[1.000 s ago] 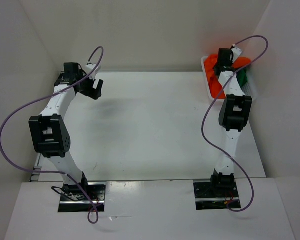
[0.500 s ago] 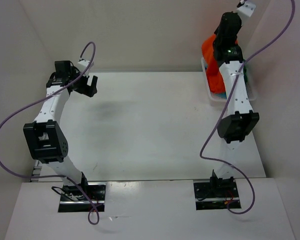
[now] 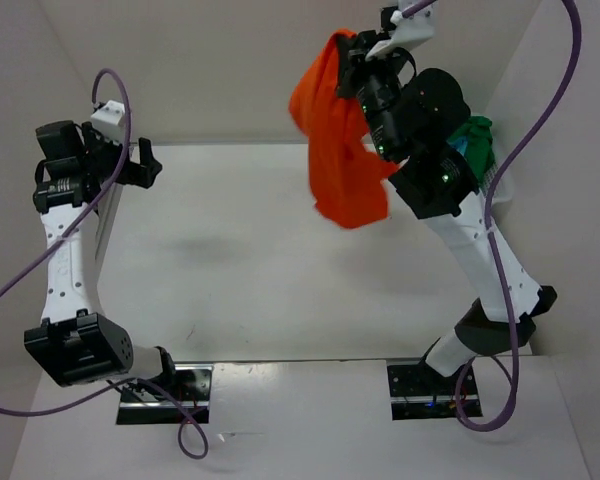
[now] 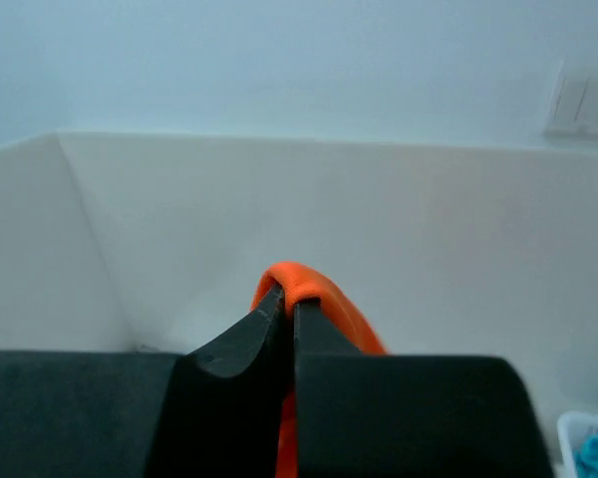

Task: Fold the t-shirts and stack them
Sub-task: Move the tshirt to the center of the board

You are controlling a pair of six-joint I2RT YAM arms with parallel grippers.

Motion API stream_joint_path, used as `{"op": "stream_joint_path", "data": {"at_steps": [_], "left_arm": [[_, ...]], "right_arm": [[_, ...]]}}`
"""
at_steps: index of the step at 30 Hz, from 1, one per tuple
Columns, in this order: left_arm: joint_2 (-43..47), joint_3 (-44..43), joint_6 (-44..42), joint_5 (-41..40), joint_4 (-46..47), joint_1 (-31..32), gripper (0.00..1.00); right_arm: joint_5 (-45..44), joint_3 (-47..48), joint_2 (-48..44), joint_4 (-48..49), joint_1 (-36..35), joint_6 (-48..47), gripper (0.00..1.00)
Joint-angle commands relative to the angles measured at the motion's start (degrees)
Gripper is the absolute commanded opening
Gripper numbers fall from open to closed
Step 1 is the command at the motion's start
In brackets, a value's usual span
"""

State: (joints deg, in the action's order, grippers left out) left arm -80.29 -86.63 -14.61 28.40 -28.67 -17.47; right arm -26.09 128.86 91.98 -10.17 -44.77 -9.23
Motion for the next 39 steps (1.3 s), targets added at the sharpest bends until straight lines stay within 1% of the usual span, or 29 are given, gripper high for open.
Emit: {"op": "stream_joint_path", "data": {"at_steps": [1,2,3,4,6,7,8,10,11,12,13,14,15,16,17,18,21,22,23,24,25,26,28,30,33,36,37,38,39], "left_arm": [[3.12,3.39,5.02,3.41,-0.43,-0.72,1.00],[4.60,4.44,5.03,3.41,0.10,-1.50,1.00],[5.40,6.45,5.55,3.41,0.10,-1.51,1.00],[7.06,7.52,5.56,3.41,0.62,-2.03,1.00],[8.65,9.28,5.56,2.62,0.63,-2.04,1.00],[9.88,10.59,4.95,1.84,0.63,-2.04,1.00],[10.41,11.13,4.42,1.83,0.63,-2.04,1.00],[11.20,11.92,2.41,1.31,0.10,-2.04,1.00],[11.82,12.71,1.52,1.30,-0.77,-2.04,1.00],[11.82,12.71,0.56,0.69,-1.65,-2.04,1.00],[12.35,13.58,-1.80,0.69,-2.18,-2.04,1.00],[12.96,13.59,-2.87,0.69,-2.97,-2.04,1.00],[13.66,14.99,-3.66,0.69,-2.98,-2.04,1.00],[13.67,15.52,-3.67,0.17,-2.98,-2.04,1.00],[14.45,15.53,-4.28,0.16,-2.98,-2.04,1.00],[14.46,16.31,-4.29,-1.14,-2.98,-2.04,1.00],[16.13,17.63,-1.66,-1.77,-2.98,-2.65,1.00],[16.83,17.64,-0.69,-1.77,-2.98,-3.44,1.00],[17.53,19.20,1.93,-0.99,-2.11,-4.05,1.00],[18.32,20.09,3.09,-0.98,-2.10,-5.19,1.00],[18.33,20.88,3.88,-0.98,-2.10,-5.20,1.00],[19.02,22.54,4.41,-0.98,-1.57,-5.81,1.00],[19.73,23.96,5.03,0.24,-1.57,-5.82,1.00],[20.78,25.01,5.03,0.25,-2.10,-6.34,1.00],[21.49,26.24,5.03,-0.36,-2.62,-6.34,1.00],[22.02,26.95,5.03,-0.37,-3.15,-6.34,1.00],[22.02,26.95,4.51,-0.37,-3.15,-6.34,1.00],[22.54,27.56,4.50,-0.37,-3.15,-6.34,1.00],[22.55,27.57,4.50,-0.37,-3.15,-6.34,1.00]], "right_arm": [[2.96,-8.25,-0.14,-0.53,1.88,1.49,0.06],[5.76,-12.62,0.56,-1.33,1.88,3.50,0.16],[6.91,-14.58,1.78,-2.04,1.88,4.91,0.21],[7.97,-17.12,2.75,-4.30,2.41,8.06,0.42],[12.80,-17.15,7.21,-8.35,4.07,12.38,0.50],[14.12,-16.19,8.81,-12.98,4.95,14.57,0.56],[17.18,-16.18,10.13,-15.03,6.61,18.16,0.64],[19.83,-15.39,11.81,-18.20,7.33,20.74,0.68],[20.98,-17.04,11.29,-18.82,8.03,21.53,0.74],[22.90,-18.97,10.07,-17.87,8.04,22.50,0.79],[24.05,-25.00,6.14,-16.47,8.04,23.29,0.86],[25.20,-28.63,3.67,-12.98,8.04,23.82,0.93],[26.77,-35.45,-0.88,-11.64,7.08,23.82,0.98],[26.79,-38.65,-0.93,-10.84,6.20,23.82,0.98],[26.79,-41.64,-4.93,-10.05,4.88,23.13,0.98],[26.79,-47.67,-6.54,-10.04,1.04,21.12,0.98],[26.09,-56.40,-8.66,-9.43,-6.00,19.52,0.97],[28.17,-57.39,-7.19,-10.21,-9.42,19.52,0.97],[28.20,-58.01,-3.86,-10.22,-11.19,19.52,0.96],[28.20,-58.02,-1.83,-10.83,-14.78,19.00,0.94],[26.72,-58.02,0.28,-11.70,-16.73,17.95,0.94],[25.22,-56.71,4.74,-11.71,-18.66,17.94,0.94],[23.54,-55.04,8.98,-12.33,-21.92,17.32,0.89],[23.54,-52.76,13.81,-12.85,-21.94,18.02,0.88],[21.00,-51.69,16.12,-12.24,-21.94,19.51,0.81],[18.88,-51.69,17.35,-11.18,-21.94,20.83,0.70],[18.18,-51.69,18.05,-11.18,-21.94,20.84,0.65],[18.18,-51.69,18.58,-11.18,-21.94,20.84,0.63],[18.70,-51.69,18.58,-11.18,-21.94,21.36,0.59]]}}
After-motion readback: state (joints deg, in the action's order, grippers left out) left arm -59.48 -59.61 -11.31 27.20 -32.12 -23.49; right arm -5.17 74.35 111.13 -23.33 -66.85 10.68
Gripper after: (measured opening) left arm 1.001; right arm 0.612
